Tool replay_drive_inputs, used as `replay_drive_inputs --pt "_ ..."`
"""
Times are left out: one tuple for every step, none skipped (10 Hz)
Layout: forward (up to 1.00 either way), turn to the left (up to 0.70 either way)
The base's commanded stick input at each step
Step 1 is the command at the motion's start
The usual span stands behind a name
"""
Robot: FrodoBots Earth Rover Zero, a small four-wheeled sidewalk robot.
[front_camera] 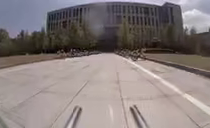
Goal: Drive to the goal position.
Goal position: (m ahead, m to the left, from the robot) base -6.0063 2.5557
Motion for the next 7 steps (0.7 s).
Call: replay_drive_inputs --pt "0.7 0.03" --pt "0.7 -0.02" --pt "0.7 -0.11" --pt "0.7 -0.24" --pt "0.7 -0.32" --pt "0.7 -0.32" --pt "0.7 -0.32"
